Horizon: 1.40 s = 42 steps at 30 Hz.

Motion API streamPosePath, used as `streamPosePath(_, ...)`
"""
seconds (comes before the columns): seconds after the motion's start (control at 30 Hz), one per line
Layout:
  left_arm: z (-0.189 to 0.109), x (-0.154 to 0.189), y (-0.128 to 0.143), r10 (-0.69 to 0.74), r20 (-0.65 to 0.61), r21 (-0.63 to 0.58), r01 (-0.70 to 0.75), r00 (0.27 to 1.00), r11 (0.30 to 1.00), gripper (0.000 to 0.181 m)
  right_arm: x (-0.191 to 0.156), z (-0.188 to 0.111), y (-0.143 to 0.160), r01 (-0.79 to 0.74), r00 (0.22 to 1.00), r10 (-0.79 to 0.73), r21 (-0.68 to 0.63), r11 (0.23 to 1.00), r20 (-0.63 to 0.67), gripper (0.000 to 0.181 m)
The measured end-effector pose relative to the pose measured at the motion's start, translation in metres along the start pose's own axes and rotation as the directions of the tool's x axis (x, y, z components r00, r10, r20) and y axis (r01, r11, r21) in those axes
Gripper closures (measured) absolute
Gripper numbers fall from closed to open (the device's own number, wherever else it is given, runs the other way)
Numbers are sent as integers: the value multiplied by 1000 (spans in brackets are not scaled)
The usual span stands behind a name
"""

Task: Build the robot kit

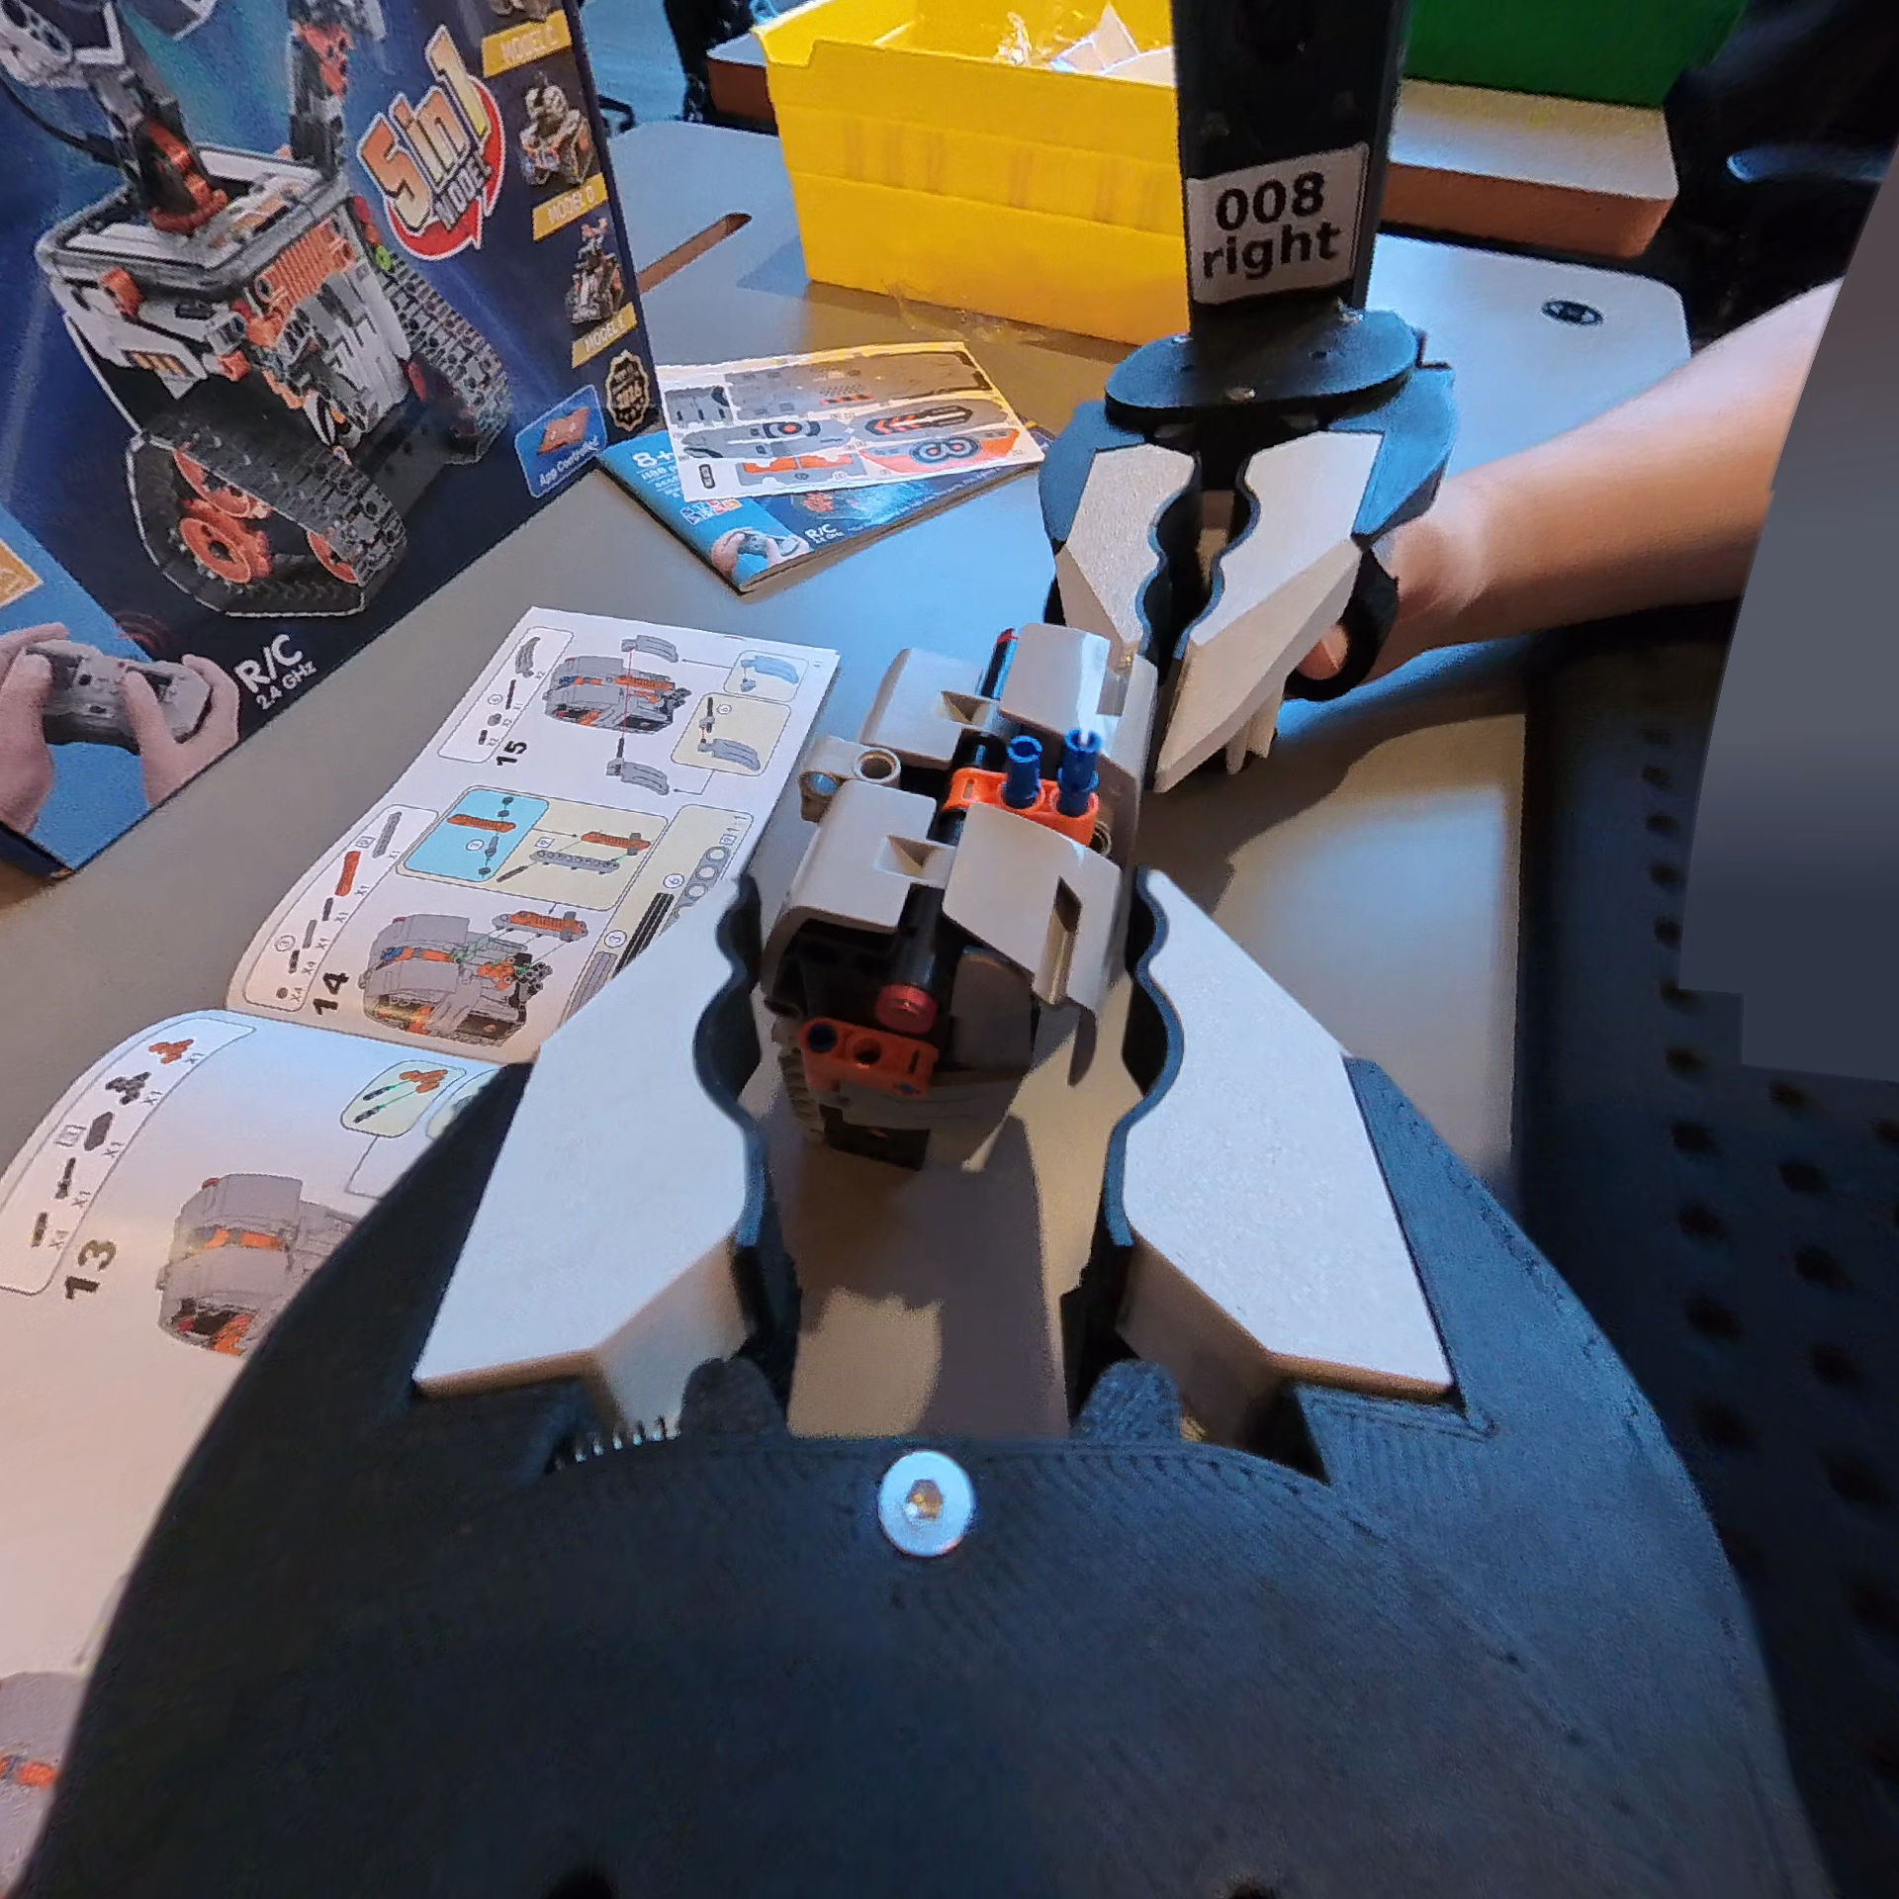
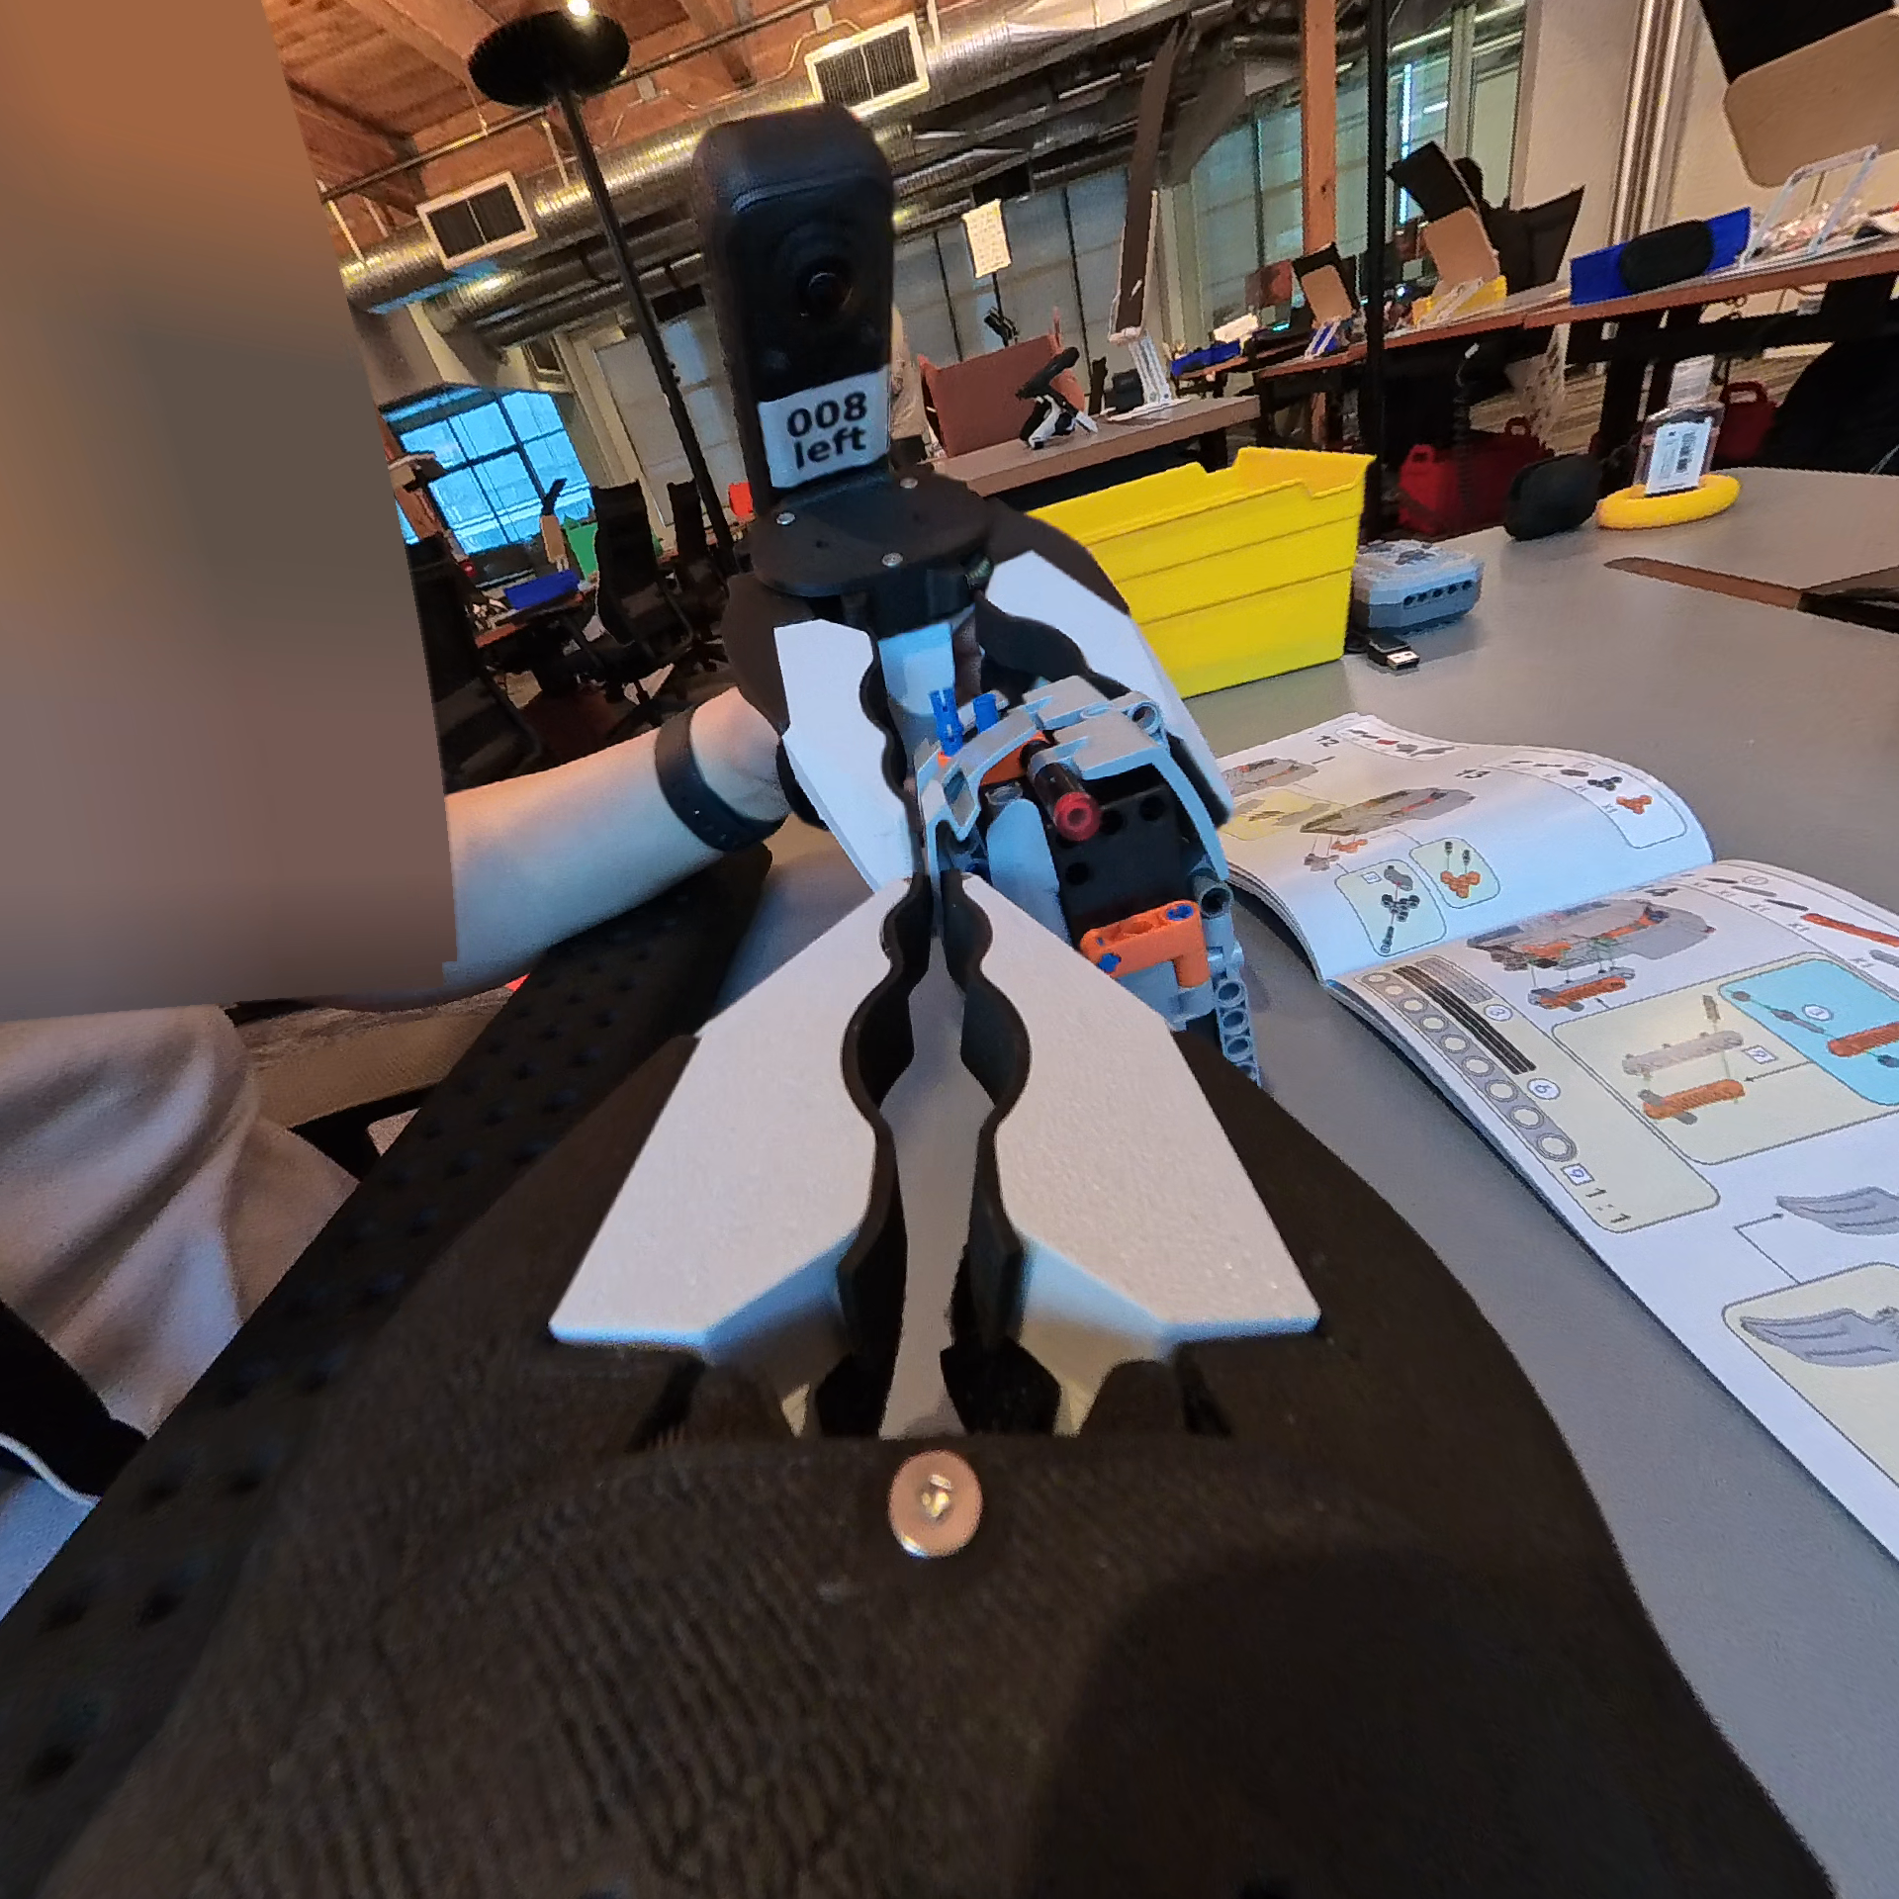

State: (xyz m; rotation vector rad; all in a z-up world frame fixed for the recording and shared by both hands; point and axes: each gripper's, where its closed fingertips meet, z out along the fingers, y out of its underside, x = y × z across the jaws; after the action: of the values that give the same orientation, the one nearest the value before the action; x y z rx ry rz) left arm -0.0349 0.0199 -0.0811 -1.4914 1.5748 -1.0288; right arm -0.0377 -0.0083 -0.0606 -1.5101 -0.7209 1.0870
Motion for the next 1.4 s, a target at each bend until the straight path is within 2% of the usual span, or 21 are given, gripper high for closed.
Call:
streamPosePath(0.27, -24, -2, -10, 40, -112, 111, -27, 993, 993, 94, 2, -1, -3, -12, 1000, 12, 6, 1000, 0, 181)
streamPosePath(0.4, -22, 1, -9, 58, -176, 150, -32, 983, 988, 99, 2, 0, -3, -49, 999, 49, 13, 999, 3, 181)
streamPosePath(0.47, -20, 1, -1, 47, -201, 130, -21, 978, 991, 101, 2, 0, -3, -58, 998, 58, 12, 998, 4, 181)
streamPosePath(0.53, -19, -5, 13, 41, -182, 78, -27, 982, 997, 101, 2, 0, -3, -72, 997, 72, 13, 997, 0, 181)
streamPosePath(0.6, -17, -6, 15, 37, -151, 64, -28, 988, 998, 106, 2, 0, -3, -81, 997, 82, 11, 997, -5, 181)
streamPosePath(0.7, -19, 1, 9, 53, -158, 120, -35, 986, 992, 110, 1, 1, -3, -134, 991, 134, 6, 991, 5, 181)
streamPosePath(0.8, -18, 2, 4, 2, -184, 150, 26, 983, 988, 104, 2, 2, -4, -196, 981, 196, 10, 981, 6, 181)
streamPosePath(1.03, -17, 3, 2, 12, -150, 159, 12, 989, 987, 103, 1, 4, -4, -186, 981, 187, 18, 982, -49, 181)
streamPosePath(1.27, -12, 3, 3, 50, -75, 129, -40, 996, 991, 103, 0, 4, -6, -176, 972, 187, 86, 981, -145, 181)
streamPosePath(1.4, -10, 4, 2, 35, -57, 127, -27, 998, 991, 103, 0, 1, -6, -242, 944, 269, 155, 958, -190, 181)
